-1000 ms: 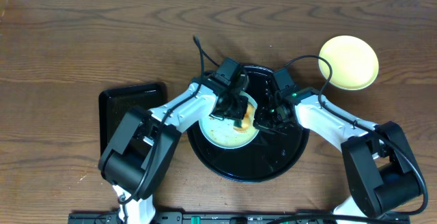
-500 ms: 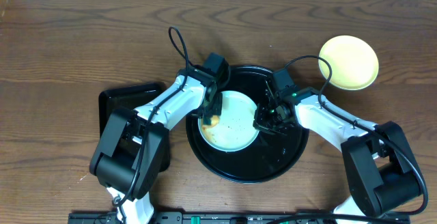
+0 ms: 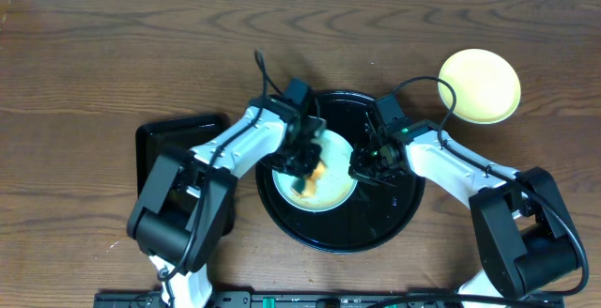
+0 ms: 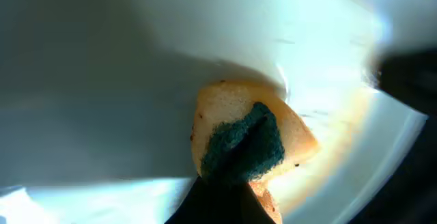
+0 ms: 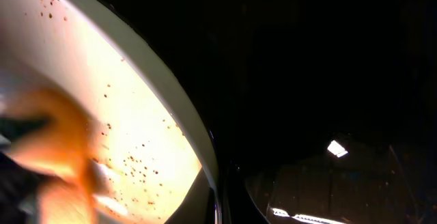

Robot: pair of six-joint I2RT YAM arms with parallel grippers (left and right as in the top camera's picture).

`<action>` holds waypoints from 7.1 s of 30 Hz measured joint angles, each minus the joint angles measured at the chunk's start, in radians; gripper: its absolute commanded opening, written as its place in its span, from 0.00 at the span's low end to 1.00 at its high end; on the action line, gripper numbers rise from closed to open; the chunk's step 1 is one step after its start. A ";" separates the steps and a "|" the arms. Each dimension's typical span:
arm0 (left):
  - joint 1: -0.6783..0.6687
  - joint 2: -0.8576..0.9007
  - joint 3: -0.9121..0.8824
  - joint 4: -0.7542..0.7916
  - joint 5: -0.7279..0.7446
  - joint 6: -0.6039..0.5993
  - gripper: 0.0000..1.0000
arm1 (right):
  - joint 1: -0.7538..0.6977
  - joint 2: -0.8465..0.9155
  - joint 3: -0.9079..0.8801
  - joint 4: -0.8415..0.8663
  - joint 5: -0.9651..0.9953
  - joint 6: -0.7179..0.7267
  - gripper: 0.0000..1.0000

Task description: Clean dirty plates on tray and stack at the side

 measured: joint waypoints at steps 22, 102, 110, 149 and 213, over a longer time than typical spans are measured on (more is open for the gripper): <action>-0.015 -0.170 -0.019 0.080 0.047 -0.270 0.07 | 0.000 0.000 -0.001 -0.001 -0.003 0.000 0.01; 0.148 -0.491 0.185 -0.308 -0.582 -0.345 0.07 | -0.018 -0.172 0.016 0.003 0.127 -0.172 0.02; 0.269 -0.485 0.185 -0.326 -0.590 -0.345 0.07 | -0.018 -0.394 0.193 -0.212 0.209 -0.235 0.94; 0.307 -0.439 0.185 -0.391 -0.594 -0.344 0.08 | 0.055 -0.098 -0.256 0.483 -0.074 0.268 0.01; 0.307 -0.146 0.185 -0.291 -0.491 -0.319 0.08 | 0.222 -0.397 0.422 -0.566 1.191 -0.618 0.01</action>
